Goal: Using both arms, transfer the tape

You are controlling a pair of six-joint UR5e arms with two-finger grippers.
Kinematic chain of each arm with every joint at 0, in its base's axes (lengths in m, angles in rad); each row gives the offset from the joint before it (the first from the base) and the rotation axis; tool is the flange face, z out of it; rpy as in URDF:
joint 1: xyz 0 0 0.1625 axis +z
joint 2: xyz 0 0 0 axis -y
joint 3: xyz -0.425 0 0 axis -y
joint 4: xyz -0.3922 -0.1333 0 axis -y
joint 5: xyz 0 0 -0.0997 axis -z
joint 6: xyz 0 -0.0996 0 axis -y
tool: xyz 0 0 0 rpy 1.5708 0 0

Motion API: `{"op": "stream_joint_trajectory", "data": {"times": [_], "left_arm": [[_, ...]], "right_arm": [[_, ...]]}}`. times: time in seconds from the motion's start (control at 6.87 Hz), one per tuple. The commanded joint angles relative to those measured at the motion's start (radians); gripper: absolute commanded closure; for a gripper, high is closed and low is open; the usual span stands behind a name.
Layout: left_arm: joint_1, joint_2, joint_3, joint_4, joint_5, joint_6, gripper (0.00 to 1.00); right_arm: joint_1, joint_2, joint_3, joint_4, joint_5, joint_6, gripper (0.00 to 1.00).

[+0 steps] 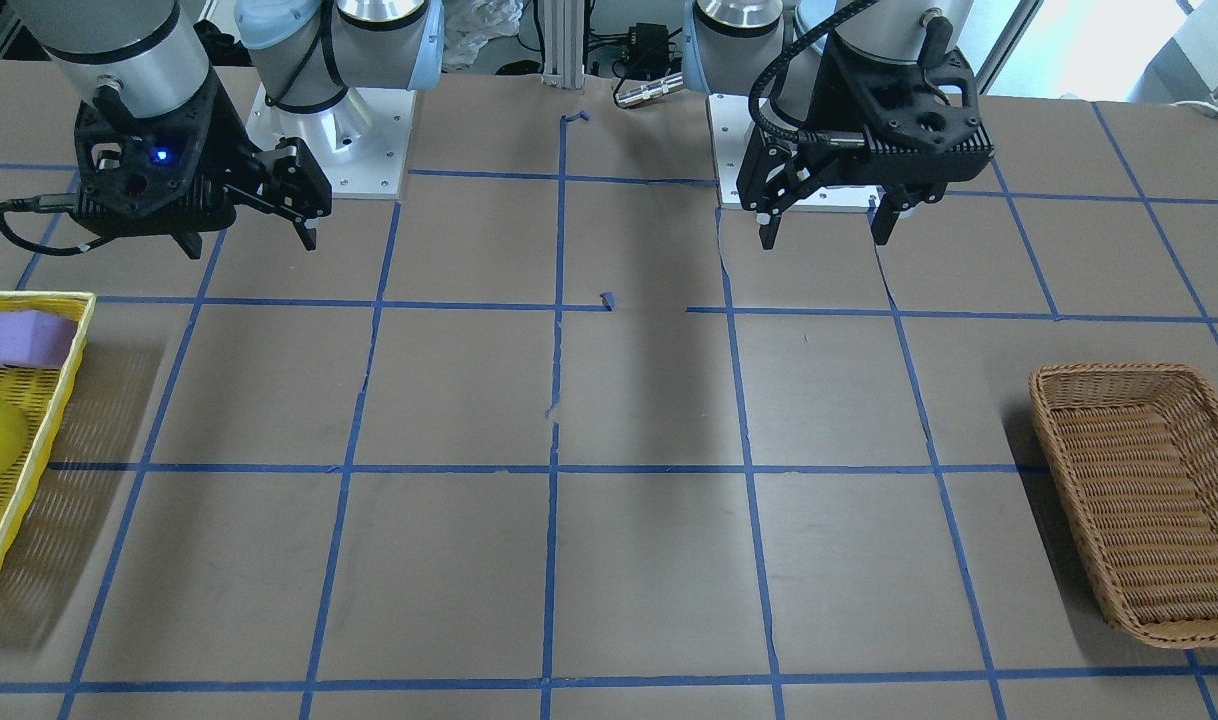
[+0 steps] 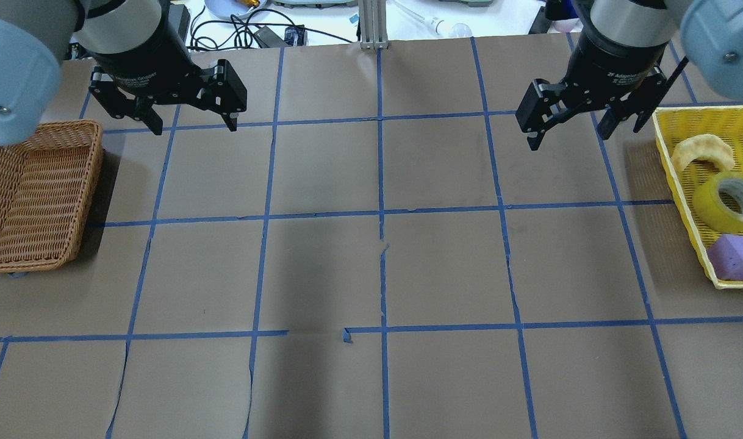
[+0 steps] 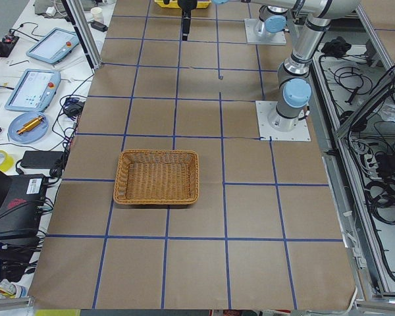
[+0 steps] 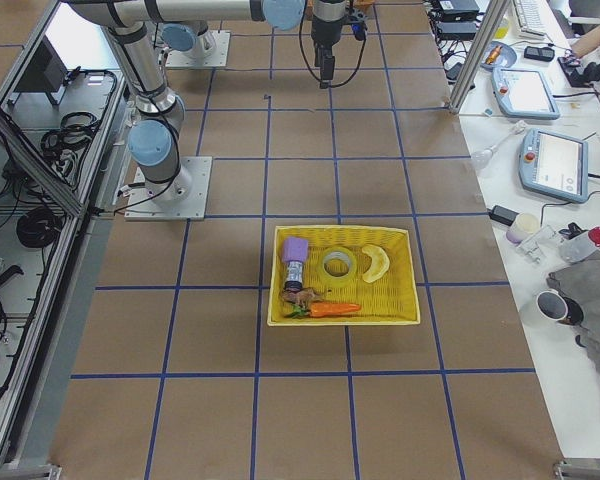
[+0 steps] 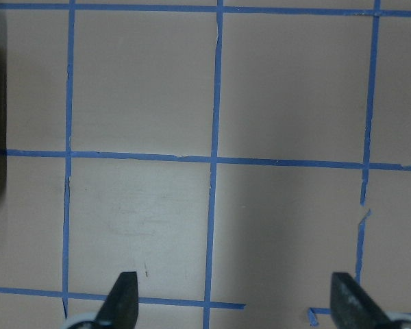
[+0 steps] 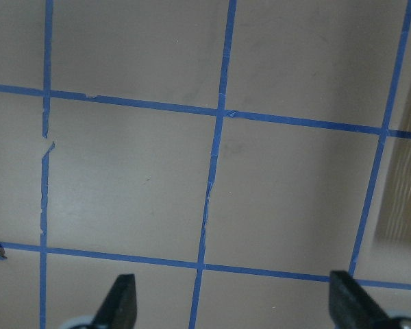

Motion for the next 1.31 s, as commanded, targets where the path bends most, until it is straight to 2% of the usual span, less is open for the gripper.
{"op": "stream_joint_trajectory", "data": {"times": [0.0,1.17], "left_arm": [[0.000,0.002,0.002,-0.001,0.001,0.000,0.00],[0.000,0.002,0.000,-0.003,0.002,0.000,0.00]], "right_arm": [[0.000,-0.001,0.001,0.000,0.007,-0.001,0.00],[-0.001,-0.001,0.001,0.025,-0.010,-0.001,0.00]]}}
